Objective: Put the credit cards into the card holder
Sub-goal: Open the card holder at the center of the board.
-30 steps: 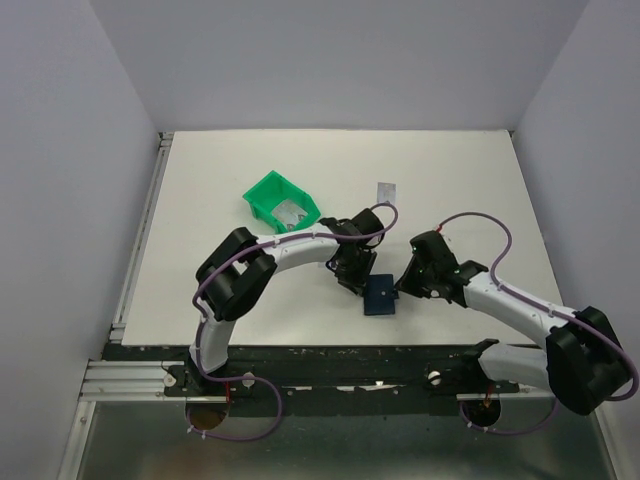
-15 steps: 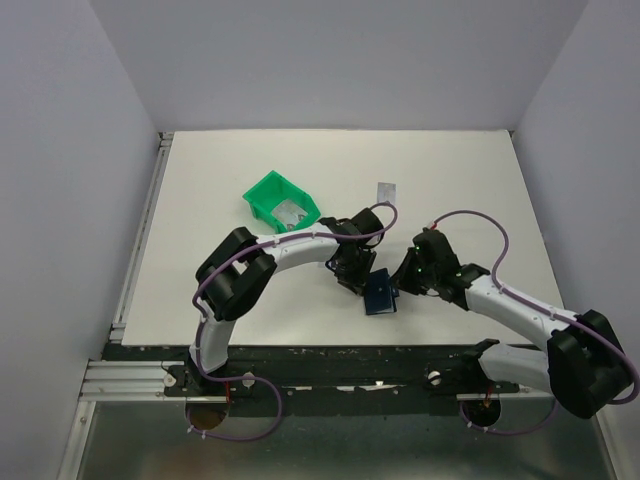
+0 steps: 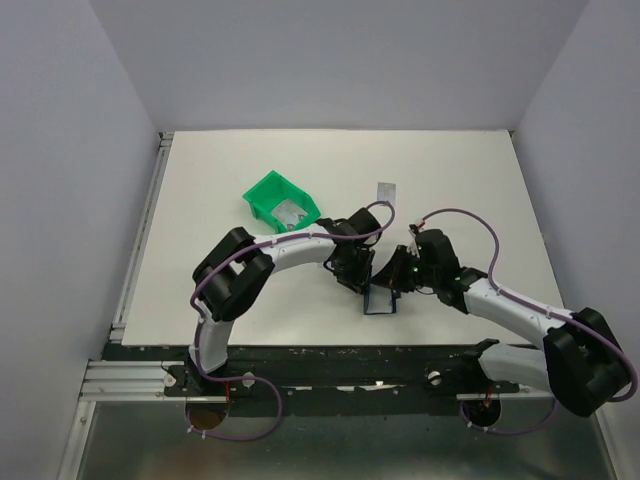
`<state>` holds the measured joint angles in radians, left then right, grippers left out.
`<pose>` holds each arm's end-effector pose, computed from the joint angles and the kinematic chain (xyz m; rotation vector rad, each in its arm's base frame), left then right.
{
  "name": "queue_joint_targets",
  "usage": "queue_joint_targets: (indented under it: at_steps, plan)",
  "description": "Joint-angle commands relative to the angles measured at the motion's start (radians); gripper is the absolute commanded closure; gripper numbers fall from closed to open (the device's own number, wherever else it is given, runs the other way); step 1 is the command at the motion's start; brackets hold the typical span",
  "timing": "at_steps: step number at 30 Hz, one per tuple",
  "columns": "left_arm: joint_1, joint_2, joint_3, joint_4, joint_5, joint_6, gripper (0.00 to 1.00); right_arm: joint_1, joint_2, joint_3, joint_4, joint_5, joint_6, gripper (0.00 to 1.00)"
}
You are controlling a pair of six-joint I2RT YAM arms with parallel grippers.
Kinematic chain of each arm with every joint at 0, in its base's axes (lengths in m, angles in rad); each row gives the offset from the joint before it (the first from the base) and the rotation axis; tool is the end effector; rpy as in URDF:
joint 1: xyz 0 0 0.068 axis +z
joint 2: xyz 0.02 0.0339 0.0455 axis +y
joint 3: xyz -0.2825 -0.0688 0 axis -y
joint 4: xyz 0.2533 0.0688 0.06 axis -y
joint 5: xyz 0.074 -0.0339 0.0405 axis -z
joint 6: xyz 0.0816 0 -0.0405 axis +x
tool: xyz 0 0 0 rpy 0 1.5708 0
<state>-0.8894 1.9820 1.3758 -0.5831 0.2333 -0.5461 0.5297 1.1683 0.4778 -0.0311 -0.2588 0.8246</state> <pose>0.2577 -0.3477 0.1351 0.5677 2.8855 -0.6329 0.2118 0.1482 0.1574 0.2189 2.4615 0.9490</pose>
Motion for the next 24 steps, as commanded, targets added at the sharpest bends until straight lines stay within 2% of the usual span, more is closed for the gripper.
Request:
queue_joint_targets:
  at_steps: [1,12,24]
  plan:
    - [0.007,-0.044,-0.038,0.064,0.029,-0.012,0.66,-0.002,0.025,-0.016,0.123,-0.117,-0.018,0.82]
    - [0.007,-0.064,-0.089,0.14,0.07,-0.026,0.66,0.003,0.111,0.001,0.157,-0.155,-0.008,0.85]
    - [0.007,-0.055,-0.098,0.174,0.107,-0.017,0.66,0.039,0.192,0.036,0.163,-0.137,-0.015,0.84]
